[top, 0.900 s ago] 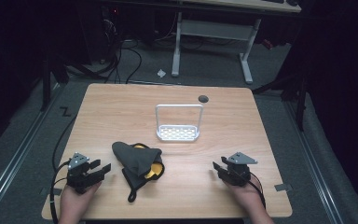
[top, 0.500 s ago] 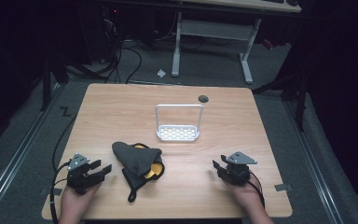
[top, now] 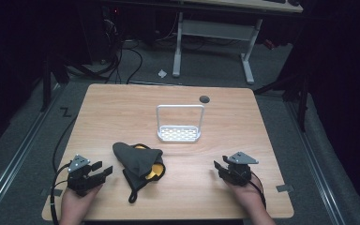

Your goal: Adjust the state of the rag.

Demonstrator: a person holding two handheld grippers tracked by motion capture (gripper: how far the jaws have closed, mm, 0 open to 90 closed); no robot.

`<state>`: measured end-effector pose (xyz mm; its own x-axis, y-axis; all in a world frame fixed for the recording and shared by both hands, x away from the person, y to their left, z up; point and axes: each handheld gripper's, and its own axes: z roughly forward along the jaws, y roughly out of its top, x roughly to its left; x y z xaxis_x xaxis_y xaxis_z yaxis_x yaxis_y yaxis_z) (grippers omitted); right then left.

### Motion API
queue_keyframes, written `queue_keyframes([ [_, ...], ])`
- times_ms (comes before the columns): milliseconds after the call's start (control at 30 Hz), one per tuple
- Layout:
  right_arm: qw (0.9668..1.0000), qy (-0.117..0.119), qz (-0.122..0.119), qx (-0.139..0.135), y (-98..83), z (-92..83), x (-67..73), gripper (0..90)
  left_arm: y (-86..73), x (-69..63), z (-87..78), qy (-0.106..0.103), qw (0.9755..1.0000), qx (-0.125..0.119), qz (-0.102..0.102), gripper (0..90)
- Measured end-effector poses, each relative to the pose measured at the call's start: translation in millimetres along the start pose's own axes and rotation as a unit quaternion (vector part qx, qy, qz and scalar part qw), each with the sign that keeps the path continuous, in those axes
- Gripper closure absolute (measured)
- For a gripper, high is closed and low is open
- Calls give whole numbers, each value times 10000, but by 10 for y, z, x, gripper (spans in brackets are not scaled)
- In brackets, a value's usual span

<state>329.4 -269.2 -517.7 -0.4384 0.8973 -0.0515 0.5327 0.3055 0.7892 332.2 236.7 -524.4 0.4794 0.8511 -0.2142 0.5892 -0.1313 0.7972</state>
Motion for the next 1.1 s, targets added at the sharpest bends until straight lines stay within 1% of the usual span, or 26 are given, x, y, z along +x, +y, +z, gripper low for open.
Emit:
queue_keyframes([
  [167,10000,-14,22,8,-2,-1,-3,547,8,-25,-10,-64,10000,-31,-16,453],
  [233,10000,-14,-12,6,-2,5,-6,544,23,-58,-27,-137,9999,-81,-6,452],
  [300,10000,-17,1,14,-3,6,-3,544,30,-74,-35,-161,9998,-96,10,451],
  [333,10000,-21,5,20,-3,7,-1,542,41,-107,-48,-234,9996,-151,13,449],
  [400,10000,-23,4,19,-3,8,0,541,47,-124,-54,-271,9995,-159,24,449],
  [500,10000,-26,7,26,-2,13,-1,540,60,-218,-63,-367,9991,-187,124,444],
  [567,10000,-24,3,28,-2,14,-1,540,63,-242,-63,-397,9989,-192,149,442],
  [600,10000,-22,1,31,-2,15,0,538,68,-291,-57,-475,9985,-189,177,437],
  [633,10000,-22,1,31,-2,15,0,538,68,-291,-57,-475,9985,-189,177,435],
  [700,10000,-23,-4,28,-2,15,2,536,69,-345,-39,-560,9981,-148,219,432],
  [733,10000,-20,6,37,-3,14,4,535,65,-410,-12,-650,9974,-108,276,425],
  [800,10000,-18,1,41,-3,15,5,537,63,-475,21,-707,9968,-67,357,418],
  [833,10000,-18,1,41,-3,15,5,537,63,-475,21,-707,9968,-67,357,413],
  [867,10000,-23,-8,38,-3,15,6,541,61,-506,44,-735,9965,-40,385,413],
  [900,10000,-13,-38,32,-1,20,7,544,59,-570,104,-739,9963,26,448,399],
  [967,10000,-11,-32,41,2,24,17,541,57,-627,175,-678,9963,91,527,375],
  [1000,10000,-11,-32,41,2,24,17,541,57,-627,175,-678,9963,91,527,355],
  [1033,10000,-4,-57,38,5,28,20,541,59,-653,215,-635,9964,142,551,355],
  [1067,10000,3,-47,60,5,33,40,540,68,-696,296,-522,9967,235,581,338],
  [1100,9999,11,-80,65,6,37,44,540,75,-713,338,-453,9966,303,611,334],
])
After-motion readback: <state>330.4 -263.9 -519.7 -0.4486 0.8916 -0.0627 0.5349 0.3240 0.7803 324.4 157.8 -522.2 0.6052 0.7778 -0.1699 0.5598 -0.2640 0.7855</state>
